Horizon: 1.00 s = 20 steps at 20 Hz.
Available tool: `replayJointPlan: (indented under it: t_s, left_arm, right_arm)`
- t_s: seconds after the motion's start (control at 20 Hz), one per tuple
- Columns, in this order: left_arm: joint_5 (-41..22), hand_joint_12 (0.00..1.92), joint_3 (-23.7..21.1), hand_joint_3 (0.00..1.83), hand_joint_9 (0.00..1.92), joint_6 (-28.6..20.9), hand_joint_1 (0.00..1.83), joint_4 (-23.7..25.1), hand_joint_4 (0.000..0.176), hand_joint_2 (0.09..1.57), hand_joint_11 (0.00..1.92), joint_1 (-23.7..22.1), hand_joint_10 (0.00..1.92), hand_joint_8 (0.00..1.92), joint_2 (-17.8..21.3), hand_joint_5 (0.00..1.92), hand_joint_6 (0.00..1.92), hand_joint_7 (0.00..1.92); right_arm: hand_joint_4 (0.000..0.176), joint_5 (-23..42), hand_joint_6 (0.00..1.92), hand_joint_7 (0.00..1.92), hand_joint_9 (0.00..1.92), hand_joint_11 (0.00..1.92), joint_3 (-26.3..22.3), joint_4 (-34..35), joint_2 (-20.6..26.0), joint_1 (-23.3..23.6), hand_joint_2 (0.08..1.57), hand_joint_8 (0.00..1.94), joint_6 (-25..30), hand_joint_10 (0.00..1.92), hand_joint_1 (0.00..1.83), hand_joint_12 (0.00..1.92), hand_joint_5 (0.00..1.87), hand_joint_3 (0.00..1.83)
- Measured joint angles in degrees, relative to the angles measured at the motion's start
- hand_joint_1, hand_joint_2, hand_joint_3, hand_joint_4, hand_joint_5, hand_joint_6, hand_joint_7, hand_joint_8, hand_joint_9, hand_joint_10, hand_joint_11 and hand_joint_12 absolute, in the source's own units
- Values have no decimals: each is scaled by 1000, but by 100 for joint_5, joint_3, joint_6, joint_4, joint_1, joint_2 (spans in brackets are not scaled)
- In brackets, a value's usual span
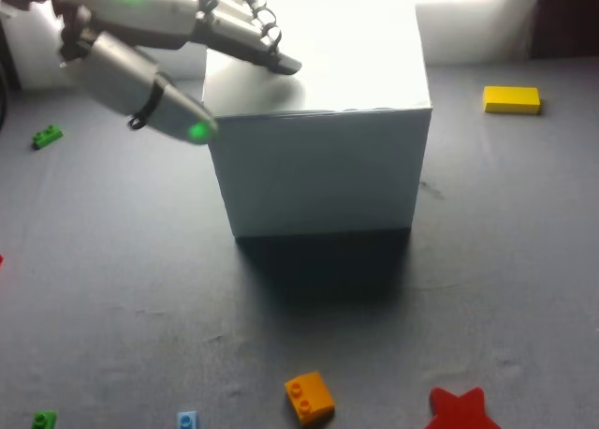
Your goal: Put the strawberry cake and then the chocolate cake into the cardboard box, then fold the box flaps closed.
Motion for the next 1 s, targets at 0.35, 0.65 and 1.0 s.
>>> replayJointPlan:
  t_s: [0.35, 0.65, 1.0]
  left_arm:
    - [-170, 946, -1657, 0, 325, -157, 0, 236, 0, 1269, 0, -144, 19, 14, 1314, 219, 14, 315]
    - [-280, 1470, -1947, 1, 614, -284, 23, 210, 0, 1276, 19, 7, 115, 102, 2009, 631, 120, 720]
    - [-385, 1920, -1921, 17, 919, -450, 382, 87, 0, 1379, 669, 225, 1846, 1611, 2472, 769, 1527, 977]
  right_arm:
    - [0, 13, 8, 258, 276, 0, 0, -2, 7, -42, 1254, 14, -4, 38, 0, 928, 197, 0]
    - [0, -11, 206, 809, 674, 0, 0, -4, 4, -42, 1262, 146, -223, 250, 13, 1494, 703, 3]
    - [0, -186, 1394, 1140, 1103, 973, -68, -588, -2, -81, 1397, 1615, -367, 1909, 331, 1921, 894, 19]
